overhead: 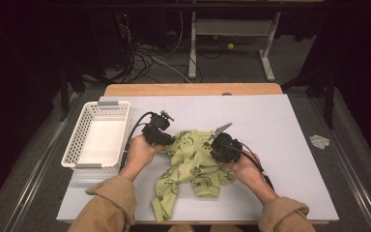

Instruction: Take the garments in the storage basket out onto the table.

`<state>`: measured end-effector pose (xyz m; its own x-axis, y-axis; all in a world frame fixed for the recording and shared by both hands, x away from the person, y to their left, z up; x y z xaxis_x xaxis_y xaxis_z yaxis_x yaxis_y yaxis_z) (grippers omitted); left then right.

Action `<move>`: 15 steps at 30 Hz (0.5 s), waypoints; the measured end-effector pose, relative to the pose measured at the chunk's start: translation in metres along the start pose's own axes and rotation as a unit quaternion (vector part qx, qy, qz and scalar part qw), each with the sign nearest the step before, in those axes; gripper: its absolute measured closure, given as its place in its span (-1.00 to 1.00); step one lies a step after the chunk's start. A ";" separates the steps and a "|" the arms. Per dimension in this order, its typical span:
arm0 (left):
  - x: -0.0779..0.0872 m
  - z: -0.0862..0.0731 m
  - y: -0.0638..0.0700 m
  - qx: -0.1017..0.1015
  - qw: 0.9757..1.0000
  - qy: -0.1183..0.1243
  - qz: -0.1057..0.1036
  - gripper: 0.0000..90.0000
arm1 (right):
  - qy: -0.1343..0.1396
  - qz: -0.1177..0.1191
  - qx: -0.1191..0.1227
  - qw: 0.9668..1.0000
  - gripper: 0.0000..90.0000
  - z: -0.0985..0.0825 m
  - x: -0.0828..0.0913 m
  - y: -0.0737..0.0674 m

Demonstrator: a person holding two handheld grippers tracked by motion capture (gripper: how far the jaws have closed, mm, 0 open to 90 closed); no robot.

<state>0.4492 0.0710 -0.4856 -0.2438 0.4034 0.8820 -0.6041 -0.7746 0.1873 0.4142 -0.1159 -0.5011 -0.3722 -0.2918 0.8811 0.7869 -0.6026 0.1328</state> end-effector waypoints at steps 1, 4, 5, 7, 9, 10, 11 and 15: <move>0.002 0.001 -0.001 0.006 1.000 0.007 -0.002 0.54 | -0.005 0.000 0.001 1.000 1.00 -0.002 0.000 -0.001; 0.015 0.005 -0.009 0.016 0.999 0.036 0.010 0.54 | -0.007 0.000 0.005 1.000 1.00 -0.005 0.001 0.000; 0.021 0.006 -0.013 0.024 0.999 0.047 0.012 0.54 | -0.008 0.000 0.003 1.000 1.00 -0.006 0.001 0.000; 0.027 0.007 -0.018 0.034 0.998 0.057 0.013 0.54 | -0.012 0.002 0.005 1.000 1.00 -0.007 0.000 0.000; 0.031 0.007 -0.024 0.044 0.997 0.062 0.017 0.54 | -0.020 0.003 0.005 1.000 1.00 -0.009 -0.003 -0.002; 0.031 0.007 -0.027 0.048 0.997 0.062 0.018 0.54 | -0.020 0.003 0.011 1.000 1.00 -0.010 -0.005 -0.002; 0.029 0.006 -0.030 0.052 0.997 0.056 0.020 0.50 | -0.020 0.003 0.008 1.000 1.00 -0.010 -0.006 -0.003; 0.013 0.003 -0.035 0.061 0.998 0.019 0.024 0.45 | -0.022 0.005 0.005 1.000 1.00 -0.011 -0.007 -0.002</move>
<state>0.4693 0.1024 -0.4796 -0.2991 0.3811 0.8748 -0.4946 -0.8459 0.1995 0.4097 -0.1207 -0.5129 -0.3428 -0.2651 0.9012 0.7956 -0.5920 0.1285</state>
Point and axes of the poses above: each handheld gripper's, and its own axes: x roughly backward along the jaws, z roughly out of its top, y roughly to its right, the point moved 8 cm from there along -x, roughly forward along the jaws, and after that the axes turned 5 degrees about x, right-handed, at the moved point
